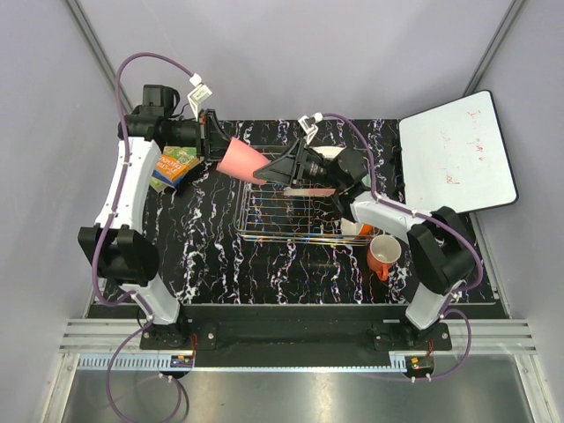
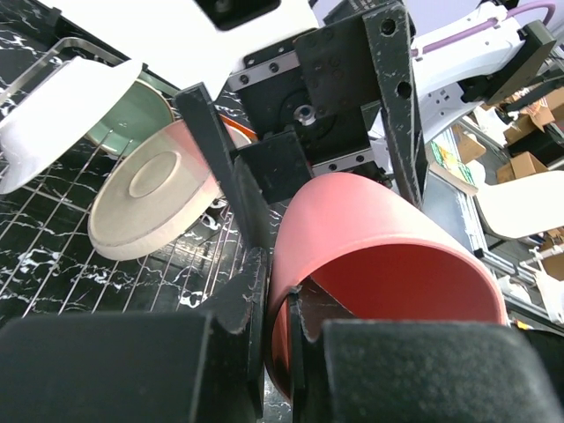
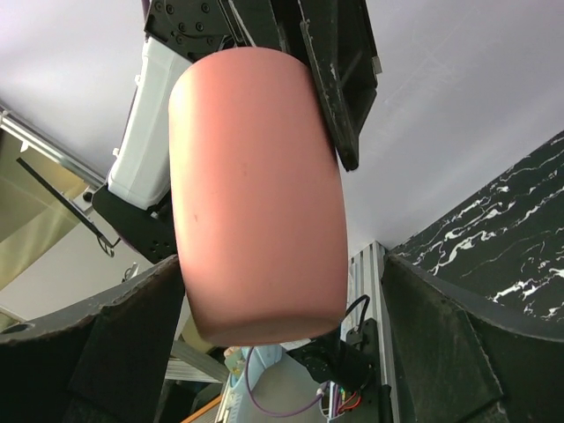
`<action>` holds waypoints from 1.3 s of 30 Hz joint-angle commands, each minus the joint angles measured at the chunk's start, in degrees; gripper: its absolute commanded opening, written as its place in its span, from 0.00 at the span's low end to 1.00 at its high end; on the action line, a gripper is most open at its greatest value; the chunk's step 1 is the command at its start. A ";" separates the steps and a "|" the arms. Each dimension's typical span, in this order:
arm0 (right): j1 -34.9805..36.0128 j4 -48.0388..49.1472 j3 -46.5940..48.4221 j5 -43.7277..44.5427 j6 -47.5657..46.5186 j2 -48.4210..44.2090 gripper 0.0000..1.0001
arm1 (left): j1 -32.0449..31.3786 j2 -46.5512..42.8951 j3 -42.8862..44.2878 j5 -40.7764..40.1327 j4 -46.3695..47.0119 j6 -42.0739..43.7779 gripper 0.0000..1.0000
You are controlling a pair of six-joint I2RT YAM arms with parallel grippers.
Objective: Load the mixed dishes into the dish rack
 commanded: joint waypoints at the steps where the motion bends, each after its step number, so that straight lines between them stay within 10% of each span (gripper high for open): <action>1: 0.83 2.92 3.78 -0.39 -1.01 -0.61 1.00 | -1.45 -0.07 2.55 4.28 1.33 0.83 0.00; 9: 1.62 4.59 7.12 -0.38 0.48 2.02 0.95 | -2.95 0.20 0.18 1.11 4.67 -0.13 0.00; 19: 2.24 4.25 6.69 -1.97 2.95 3.17 0.21 | -2.16 -1.30 -5.18 -3.63 18.55 -9.62 0.00; 21: 2.06 1.53 6.86 -2.23 0.84 1.78 0.09 | -1.90 -1.65 -6.67 -5.29 21.96 -12.34 0.29; 23: 1.80 -8.90 8.95 -2.84 -4.92 0.28 0.00 | -0.41 -1.65 -7.20 -6.79 24.35 -17.15 0.90; 24: 1.45 -14.42 10.10 -3.11 -8.10 -1.55 0.00 | 0.47 -1.65 -7.21 -7.67 26.10 -18.05 0.99; 31: 1.54 -90.30 36.88 19.44 -45.72 -1.06 0.00 | 11.27 -6.99 -10.89 -15.31 33.15 -24.83 0.99; 39: 1.54 -124.84 78.02 41.96 -54.18 22.03 0.00 | 5.95 -17.72 -34.41 -32.18 34.99 -11.23 0.99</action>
